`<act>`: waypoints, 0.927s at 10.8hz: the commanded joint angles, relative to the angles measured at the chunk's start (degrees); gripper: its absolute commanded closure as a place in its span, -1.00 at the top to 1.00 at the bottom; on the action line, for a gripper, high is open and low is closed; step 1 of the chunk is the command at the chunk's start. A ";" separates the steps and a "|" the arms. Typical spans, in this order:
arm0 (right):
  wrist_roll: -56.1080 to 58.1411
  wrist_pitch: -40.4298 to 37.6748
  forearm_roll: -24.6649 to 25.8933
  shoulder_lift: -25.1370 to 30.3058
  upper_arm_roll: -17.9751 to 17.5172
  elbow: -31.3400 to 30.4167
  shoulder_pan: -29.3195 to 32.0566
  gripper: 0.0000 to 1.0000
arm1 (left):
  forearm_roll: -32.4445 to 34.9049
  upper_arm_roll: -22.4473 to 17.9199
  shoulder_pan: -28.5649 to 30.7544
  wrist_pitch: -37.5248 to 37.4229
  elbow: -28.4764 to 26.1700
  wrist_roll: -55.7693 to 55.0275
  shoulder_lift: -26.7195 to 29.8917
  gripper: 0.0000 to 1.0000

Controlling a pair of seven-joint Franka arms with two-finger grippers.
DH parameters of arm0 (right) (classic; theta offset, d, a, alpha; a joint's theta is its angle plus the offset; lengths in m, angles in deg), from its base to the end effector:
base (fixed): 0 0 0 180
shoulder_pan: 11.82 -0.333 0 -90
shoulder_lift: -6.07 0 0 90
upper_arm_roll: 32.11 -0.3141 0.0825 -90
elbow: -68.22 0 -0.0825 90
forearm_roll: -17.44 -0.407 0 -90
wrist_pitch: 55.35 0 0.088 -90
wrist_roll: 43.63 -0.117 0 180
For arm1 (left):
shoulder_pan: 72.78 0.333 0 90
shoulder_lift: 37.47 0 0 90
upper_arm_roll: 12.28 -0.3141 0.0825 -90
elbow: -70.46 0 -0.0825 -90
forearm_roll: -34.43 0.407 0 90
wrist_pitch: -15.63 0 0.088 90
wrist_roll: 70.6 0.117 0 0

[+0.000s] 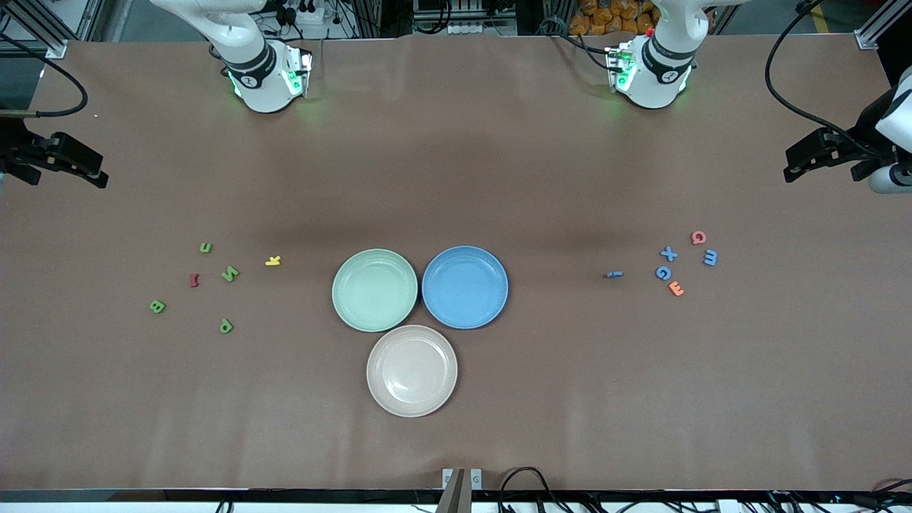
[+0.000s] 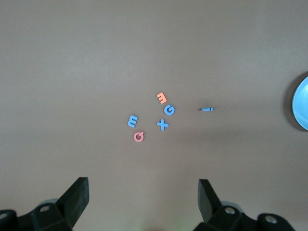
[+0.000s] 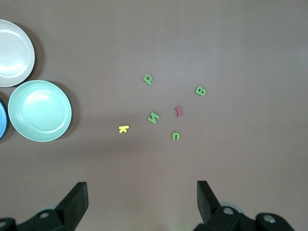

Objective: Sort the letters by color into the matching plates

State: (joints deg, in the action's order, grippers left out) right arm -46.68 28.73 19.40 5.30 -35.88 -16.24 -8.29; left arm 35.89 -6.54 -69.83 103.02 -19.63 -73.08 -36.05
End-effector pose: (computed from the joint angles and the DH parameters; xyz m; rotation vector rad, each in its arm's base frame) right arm 0.5711 -0.0022 0.6434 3.1067 -0.0811 -0.0297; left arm 0.5645 -0.0251 0.6220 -3.1125 0.0070 0.0329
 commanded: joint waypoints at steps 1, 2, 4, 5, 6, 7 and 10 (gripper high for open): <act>-0.90 -3.38 0.59 0.16 -0.01 0.96 0.43 1.00 | -1.03 -0.03 0.39 -0.46 0.71 1.24 0.16 1.00; -0.81 -2.96 0.59 0.16 -0.01 0.96 0.43 1.00 | -0.59 0.06 -0.04 -0.46 0.71 1.25 0.08 1.00; -0.81 -0.08 0.42 0.07 -0.01 0.70 0.43 1.00 | -0.23 0.06 -0.31 -0.46 0.71 1.16 -0.10 1.00; -0.90 1.16 0.33 -0.11 -0.01 0.52 0.43 1.00 | -0.67 0.15 0.12 -0.46 0.54 1.07 -0.19 1.00; -0.90 1.52 0.33 -0.28 -0.01 0.43 0.43 1.00 | -1.37 -0.02 0.91 -0.46 -0.07 1.16 -0.10 1.00; -0.90 1.52 0.33 -0.37 -0.01 0.43 0.34 1.00 | -3.81 -0.03 3.35 -0.46 -1.12 1.59 -0.19 1.00; -0.90 1.52 -0.02 -0.63 -0.10 0.34 0.34 1.00 | -4.45 -0.03 4.43 3.55 -9.87 6.08 0.77 1.00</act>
State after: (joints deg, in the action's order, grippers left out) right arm -46.72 30.09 19.42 5.09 -35.52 -16.21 -8.29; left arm 32.89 -6.71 -66.25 102.99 -22.24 -69.50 -36.54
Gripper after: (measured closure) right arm 0.000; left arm 0.000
